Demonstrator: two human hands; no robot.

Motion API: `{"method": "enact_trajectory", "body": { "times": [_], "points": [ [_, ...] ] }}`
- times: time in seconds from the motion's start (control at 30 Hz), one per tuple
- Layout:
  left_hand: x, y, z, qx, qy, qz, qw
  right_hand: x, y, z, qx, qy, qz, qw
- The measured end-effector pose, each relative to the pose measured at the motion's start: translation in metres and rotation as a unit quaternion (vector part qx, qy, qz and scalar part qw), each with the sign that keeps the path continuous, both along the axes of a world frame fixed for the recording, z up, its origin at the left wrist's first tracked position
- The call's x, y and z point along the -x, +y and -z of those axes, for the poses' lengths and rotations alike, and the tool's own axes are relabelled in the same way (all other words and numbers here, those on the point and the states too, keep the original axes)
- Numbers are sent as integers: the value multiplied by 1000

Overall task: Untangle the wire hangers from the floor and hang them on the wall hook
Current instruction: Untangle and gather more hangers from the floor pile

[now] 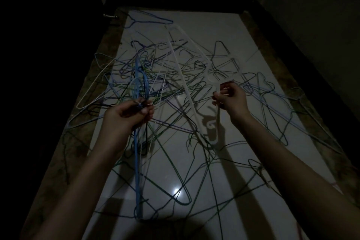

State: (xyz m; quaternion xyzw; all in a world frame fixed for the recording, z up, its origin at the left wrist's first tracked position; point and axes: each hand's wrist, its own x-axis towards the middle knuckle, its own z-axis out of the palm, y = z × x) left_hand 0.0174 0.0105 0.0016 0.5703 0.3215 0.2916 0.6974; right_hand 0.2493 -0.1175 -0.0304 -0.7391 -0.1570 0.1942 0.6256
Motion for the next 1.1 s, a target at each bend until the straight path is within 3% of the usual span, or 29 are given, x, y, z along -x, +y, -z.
{"method": "enact_trajectory", "body": {
  "times": [0.27,0.5,0.9,1.1],
  "points": [
    [0,-2,2,36,-4,-2,999,-6,7,-20,-29,-86,7,996],
    [-1,-4,5,33,10,1,999,0,17,-40,-103,-92,-9,990],
    [-11,-6,5,105,-4,-58,993,48,18,-6,0,30,-124,992],
    [-32,-19,2,137,-23,-92,986,71,23,-8,32,26,-176,983]
  ]
}}
